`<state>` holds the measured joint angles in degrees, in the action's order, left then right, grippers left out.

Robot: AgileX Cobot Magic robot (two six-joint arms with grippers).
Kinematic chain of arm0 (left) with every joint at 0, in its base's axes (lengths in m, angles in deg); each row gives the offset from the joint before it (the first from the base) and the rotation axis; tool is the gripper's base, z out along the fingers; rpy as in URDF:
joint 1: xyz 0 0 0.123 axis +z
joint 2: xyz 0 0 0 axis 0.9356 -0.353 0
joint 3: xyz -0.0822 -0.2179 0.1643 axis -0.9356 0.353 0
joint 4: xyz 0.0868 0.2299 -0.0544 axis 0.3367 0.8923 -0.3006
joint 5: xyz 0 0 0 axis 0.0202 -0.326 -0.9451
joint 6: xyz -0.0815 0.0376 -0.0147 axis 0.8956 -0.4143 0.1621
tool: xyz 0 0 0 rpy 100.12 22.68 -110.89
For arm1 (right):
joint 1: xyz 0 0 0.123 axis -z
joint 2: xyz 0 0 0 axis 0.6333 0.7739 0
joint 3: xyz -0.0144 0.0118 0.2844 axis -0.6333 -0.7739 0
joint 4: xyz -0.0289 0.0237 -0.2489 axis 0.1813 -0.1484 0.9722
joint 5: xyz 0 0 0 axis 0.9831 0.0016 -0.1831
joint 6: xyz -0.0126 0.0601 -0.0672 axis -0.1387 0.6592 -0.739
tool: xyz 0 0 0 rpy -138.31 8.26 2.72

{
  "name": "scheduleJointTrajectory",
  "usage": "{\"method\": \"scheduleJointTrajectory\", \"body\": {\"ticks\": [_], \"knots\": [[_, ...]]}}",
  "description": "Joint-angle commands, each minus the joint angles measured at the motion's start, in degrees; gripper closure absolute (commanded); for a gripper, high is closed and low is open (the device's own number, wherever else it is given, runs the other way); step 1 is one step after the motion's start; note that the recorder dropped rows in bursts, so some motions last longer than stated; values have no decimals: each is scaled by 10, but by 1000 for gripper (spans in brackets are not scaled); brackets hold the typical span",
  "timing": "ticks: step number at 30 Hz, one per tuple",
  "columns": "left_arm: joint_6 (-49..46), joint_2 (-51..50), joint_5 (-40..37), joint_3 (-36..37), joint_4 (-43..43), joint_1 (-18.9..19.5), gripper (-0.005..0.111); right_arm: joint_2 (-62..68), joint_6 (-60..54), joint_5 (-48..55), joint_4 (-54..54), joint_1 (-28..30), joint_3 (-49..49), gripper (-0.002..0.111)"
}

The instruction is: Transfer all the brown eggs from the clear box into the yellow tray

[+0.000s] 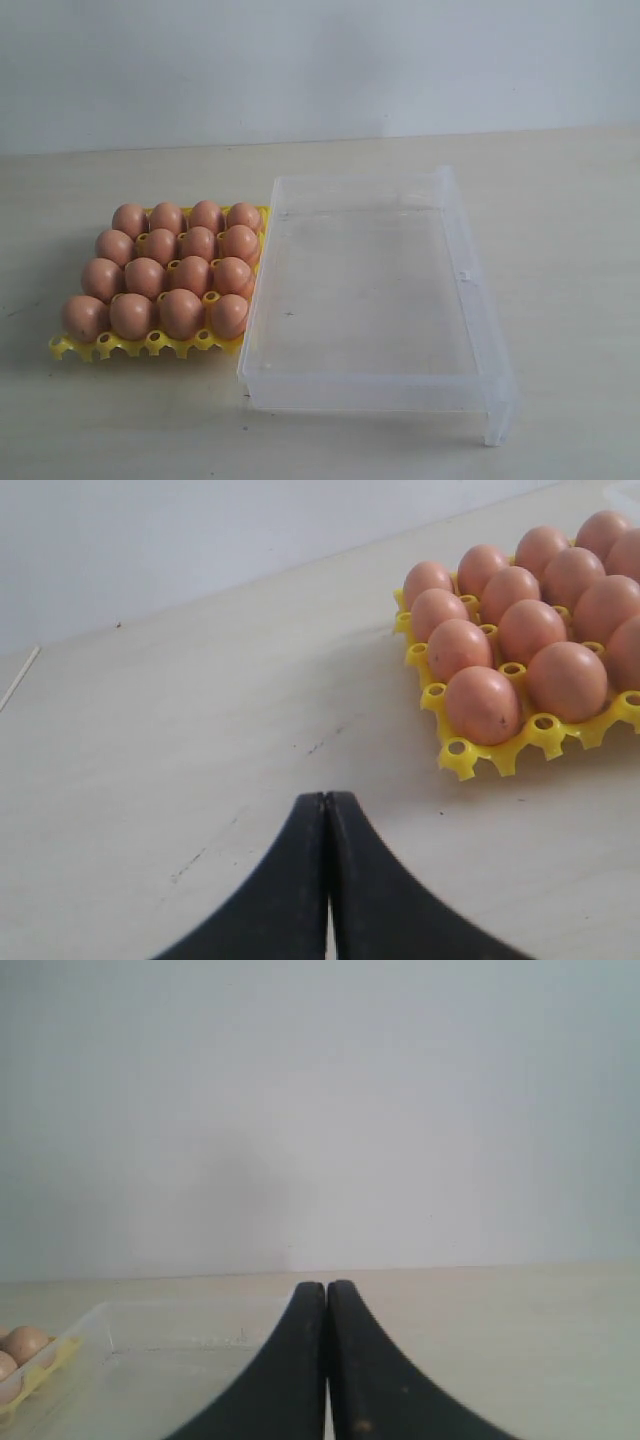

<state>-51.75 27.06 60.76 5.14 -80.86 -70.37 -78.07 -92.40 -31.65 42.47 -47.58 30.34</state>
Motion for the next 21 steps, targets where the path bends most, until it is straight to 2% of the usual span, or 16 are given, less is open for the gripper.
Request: {"method": "scheduleJointTrajectory", "body": {"ticks": [1,21], "knots": [[3,3,3,-2,0,-1,107,-4,-1,-4,-1,2,-3,108],[3,3,3,-2,0,-1,107,-4,17,-7,-1,2,-3,108]]}}
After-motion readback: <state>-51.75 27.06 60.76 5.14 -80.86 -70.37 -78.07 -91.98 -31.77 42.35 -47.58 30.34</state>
